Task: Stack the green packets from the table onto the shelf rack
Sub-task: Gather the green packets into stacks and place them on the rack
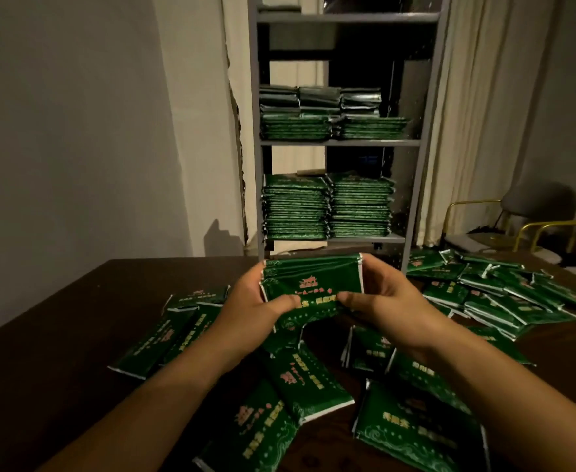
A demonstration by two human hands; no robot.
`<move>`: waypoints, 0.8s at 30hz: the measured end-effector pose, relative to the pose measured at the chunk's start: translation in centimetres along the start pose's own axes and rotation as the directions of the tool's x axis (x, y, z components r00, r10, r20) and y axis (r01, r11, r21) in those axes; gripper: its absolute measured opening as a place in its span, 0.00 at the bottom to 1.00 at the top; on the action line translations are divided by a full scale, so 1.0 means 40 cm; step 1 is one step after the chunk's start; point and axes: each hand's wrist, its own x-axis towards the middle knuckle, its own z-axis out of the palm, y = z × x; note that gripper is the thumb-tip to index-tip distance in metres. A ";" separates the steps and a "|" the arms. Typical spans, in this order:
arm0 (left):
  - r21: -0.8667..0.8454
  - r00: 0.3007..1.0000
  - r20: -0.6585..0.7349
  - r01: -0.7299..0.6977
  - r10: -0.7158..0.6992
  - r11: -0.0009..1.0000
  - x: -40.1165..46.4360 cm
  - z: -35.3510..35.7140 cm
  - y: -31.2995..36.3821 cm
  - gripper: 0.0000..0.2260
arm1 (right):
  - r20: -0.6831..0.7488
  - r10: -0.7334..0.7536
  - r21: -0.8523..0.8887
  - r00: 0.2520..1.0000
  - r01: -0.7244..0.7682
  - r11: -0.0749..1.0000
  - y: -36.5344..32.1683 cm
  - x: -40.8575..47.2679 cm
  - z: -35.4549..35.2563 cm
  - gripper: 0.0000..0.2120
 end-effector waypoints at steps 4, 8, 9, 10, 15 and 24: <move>0.001 0.999 0.037 0.021 -0.021 1.000 -0.003 -0.022 0.064 0.18 | 0.012 -0.010 -0.081 1.000 0.011 0.997 -0.056 -0.017 -0.008 0.17; -0.007 0.996 0.091 0.021 -0.021 1.000 -0.005 -0.025 0.146 0.25 | -0.035 -0.032 -0.102 0.999 0.028 0.994 -0.117 -0.037 -0.018 0.14; -0.001 0.995 0.098 0.002 -0.002 1.000 -0.007 -0.025 0.165 0.26 | -0.054 -0.043 -0.097 0.998 0.038 0.995 -0.132 -0.041 -0.021 0.13; 0.013 0.994 0.103 -0.023 0.021 1.000 -0.009 -0.027 0.179 0.25 | -0.076 -0.045 -0.088 0.996 0.038 0.995 -0.146 -0.046 -0.021 0.13; 0.013 0.987 0.112 -0.115 0.113 0.993 -0.023 -0.028 0.250 0.12 | -0.129 -0.080 -0.100 0.988 0.068 0.993 -0.214 -0.062 -0.020 0.14; -0.019 0.982 0.058 -0.180 0.181 0.983 -0.006 -0.061 0.346 0.14 | -0.154 -0.216 -0.233 0.964 0.177 0.956 -0.337 -0.047 -0.016 0.14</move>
